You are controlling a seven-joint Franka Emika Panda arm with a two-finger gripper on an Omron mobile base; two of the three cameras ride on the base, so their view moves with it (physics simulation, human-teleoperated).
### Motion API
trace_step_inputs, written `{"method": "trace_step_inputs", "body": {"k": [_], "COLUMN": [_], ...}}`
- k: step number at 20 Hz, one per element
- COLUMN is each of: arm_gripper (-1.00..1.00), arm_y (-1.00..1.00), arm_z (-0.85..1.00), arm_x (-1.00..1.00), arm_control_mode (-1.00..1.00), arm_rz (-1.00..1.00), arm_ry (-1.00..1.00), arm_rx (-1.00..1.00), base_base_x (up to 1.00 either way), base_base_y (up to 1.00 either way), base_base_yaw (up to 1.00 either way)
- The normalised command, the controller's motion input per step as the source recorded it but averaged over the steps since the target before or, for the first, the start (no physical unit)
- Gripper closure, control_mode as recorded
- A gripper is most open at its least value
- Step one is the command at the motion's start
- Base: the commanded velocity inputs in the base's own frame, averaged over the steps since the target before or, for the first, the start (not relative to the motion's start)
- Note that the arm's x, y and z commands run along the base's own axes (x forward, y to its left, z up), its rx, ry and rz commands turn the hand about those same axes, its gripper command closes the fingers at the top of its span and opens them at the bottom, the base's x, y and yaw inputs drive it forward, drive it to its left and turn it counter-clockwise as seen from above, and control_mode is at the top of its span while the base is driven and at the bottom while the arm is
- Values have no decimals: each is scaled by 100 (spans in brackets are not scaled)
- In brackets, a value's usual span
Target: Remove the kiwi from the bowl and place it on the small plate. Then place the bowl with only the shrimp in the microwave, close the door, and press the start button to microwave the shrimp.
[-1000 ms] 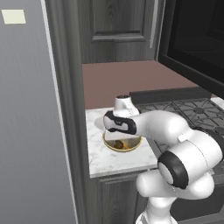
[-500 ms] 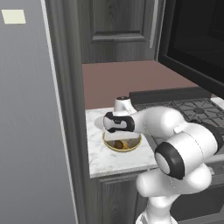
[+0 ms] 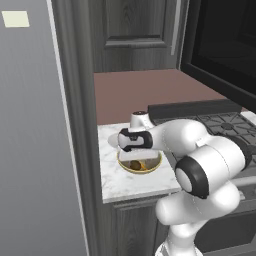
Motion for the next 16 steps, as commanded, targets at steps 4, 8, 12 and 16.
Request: {"method": "trace_step_inputs", "body": {"k": [4, 8, 12, 16], "arm_gripper": [-100, -100, -100, -100], "arm_y": [0, 0, 3, 4], "arm_z": [-12, -10, -12, -18], "arm_x": [0, 0, 0, 0], "arm_control_mode": [-100, -100, -100, -100], "arm_rz": [0, 0, 0, 0], "arm_ry": [0, 0, 0, 0], "arm_rx": [0, 0, 0, 0], "base_base_x": [0, 0, 0, 0], "base_base_y": [0, 0, 0, 0], "base_base_yaw": [0, 0, 0, 0]}}
